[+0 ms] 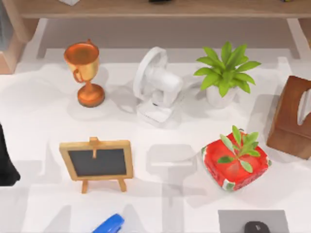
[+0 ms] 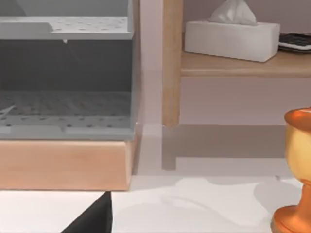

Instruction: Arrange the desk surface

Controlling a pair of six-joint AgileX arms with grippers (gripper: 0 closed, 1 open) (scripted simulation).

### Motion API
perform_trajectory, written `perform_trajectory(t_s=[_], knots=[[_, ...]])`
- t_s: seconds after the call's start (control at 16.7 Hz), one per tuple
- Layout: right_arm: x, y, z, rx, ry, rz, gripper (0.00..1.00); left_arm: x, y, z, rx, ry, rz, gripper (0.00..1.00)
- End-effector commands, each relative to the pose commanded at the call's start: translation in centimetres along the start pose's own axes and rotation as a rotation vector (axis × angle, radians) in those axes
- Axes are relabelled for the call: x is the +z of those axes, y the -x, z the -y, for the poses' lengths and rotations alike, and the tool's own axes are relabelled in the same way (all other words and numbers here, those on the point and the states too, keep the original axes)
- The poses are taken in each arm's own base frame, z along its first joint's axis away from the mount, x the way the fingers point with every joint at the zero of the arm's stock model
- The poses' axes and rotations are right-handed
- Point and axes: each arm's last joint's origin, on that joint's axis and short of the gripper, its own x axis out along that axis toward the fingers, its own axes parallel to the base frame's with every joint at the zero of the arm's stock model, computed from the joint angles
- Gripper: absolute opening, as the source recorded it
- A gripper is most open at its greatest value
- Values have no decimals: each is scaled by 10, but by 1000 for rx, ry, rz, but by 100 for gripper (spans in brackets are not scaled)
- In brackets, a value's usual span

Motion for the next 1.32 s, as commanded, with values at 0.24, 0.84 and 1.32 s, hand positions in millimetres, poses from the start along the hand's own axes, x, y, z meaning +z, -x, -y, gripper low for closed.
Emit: perform_trajectory(t_s=[0.24,0.84,1.32], knots=[[0,-6,0,0,0,0,100,0,0,0,0,0,0,100],[0,-6,0,0,0,0,32,0,0,0,0,0,0,100],[0,-6,0,0,0,0,0,0,0,0,0,0,0,100]])
